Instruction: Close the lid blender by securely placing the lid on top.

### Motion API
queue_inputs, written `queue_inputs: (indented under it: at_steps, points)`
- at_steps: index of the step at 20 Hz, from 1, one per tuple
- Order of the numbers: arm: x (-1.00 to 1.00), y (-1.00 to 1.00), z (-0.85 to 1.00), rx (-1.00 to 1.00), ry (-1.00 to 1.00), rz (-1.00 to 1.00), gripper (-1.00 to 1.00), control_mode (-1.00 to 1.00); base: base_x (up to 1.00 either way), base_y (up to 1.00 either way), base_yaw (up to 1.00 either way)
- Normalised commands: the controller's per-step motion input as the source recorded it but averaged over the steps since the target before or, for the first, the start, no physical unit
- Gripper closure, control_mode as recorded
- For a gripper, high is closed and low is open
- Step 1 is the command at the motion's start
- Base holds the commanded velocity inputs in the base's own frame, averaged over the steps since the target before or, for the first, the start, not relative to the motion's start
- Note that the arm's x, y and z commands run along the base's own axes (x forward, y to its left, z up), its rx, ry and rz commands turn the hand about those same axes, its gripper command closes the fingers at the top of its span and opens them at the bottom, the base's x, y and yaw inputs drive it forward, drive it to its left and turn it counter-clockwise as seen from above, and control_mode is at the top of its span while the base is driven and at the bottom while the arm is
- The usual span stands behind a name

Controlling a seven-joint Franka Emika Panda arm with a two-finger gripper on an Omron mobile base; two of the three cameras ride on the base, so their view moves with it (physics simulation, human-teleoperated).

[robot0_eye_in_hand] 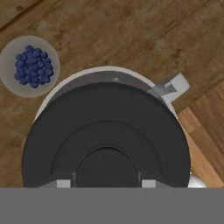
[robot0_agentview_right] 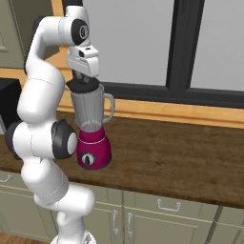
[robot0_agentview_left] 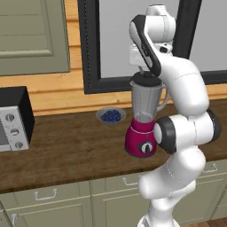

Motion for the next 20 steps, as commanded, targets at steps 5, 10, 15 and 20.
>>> queue_inputs:
  at_steps: [5, 10, 15, 20]
  points:
    - [0.0, 0.0, -0.19, -0.03, -0.2, 0.0, 1.0, -1.0, 0.0, 0.0, 0.0]
    - [-0.02, 0.0, -0.19, -0.03, -0.11, 0.0, 1.0, -1.0, 0.0, 0.0, 0.0]
    - [-0.18, 0.0, -0.02, 0.0, 0.02, 0.0, 1.0, -1.0, 0.0, 0.0, 0.0]
    - [-0.01, 0.0, 0.0, 0.0, 0.02, 0.0, 1.0, -1.0, 0.0, 0.0, 0.0]
